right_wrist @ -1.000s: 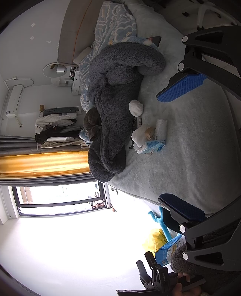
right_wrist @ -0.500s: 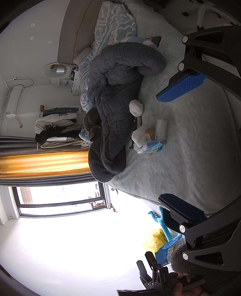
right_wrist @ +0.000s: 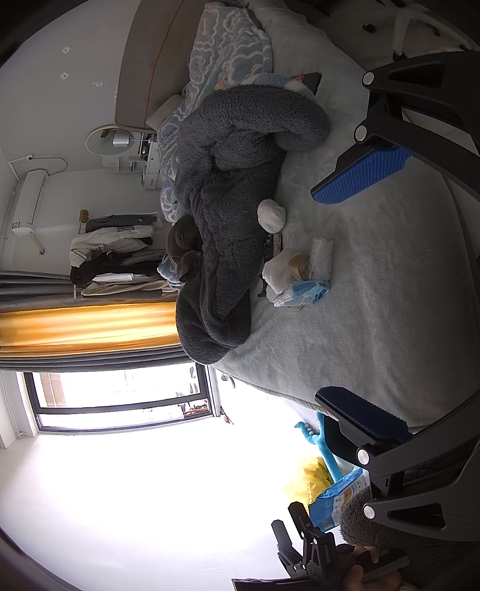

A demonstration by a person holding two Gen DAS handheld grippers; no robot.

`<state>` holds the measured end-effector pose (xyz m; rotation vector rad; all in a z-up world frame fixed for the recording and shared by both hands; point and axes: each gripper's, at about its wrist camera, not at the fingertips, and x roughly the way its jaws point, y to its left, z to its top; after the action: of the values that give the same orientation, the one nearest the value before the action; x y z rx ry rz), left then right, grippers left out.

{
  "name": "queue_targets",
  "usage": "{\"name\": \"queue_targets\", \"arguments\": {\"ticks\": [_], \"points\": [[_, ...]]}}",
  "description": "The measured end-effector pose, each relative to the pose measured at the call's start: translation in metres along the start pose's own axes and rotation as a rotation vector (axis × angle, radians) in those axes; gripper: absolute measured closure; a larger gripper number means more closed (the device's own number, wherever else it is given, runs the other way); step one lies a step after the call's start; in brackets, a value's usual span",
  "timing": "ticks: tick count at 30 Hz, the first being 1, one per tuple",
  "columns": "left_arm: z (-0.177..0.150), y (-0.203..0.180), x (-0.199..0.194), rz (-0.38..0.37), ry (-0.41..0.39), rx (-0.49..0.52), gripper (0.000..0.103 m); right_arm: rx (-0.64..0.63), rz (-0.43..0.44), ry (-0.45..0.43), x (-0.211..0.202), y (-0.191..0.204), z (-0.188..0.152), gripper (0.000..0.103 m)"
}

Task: Collect trash

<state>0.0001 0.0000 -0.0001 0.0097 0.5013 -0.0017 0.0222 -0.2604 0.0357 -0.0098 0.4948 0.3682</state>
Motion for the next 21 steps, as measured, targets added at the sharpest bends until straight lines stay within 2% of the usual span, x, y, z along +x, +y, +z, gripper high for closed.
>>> {"name": "queue_targets", "arguments": {"ticks": [14,17,21], "points": [[0.001,0.003,-0.002,-0.014,0.001,-0.025,0.003,0.006,0.002,-0.002,-0.001,0.0,0.001,0.003],[0.008,0.006,-0.011,0.003,-0.014,-0.041,0.003,0.017,-0.005,0.022,0.0,-0.001,0.002,0.003],[0.007,-0.005,-0.013,0.018,-0.02,0.003,0.003,0.057,-0.015,0.034,0.001,-0.01,0.006,0.003]]}}
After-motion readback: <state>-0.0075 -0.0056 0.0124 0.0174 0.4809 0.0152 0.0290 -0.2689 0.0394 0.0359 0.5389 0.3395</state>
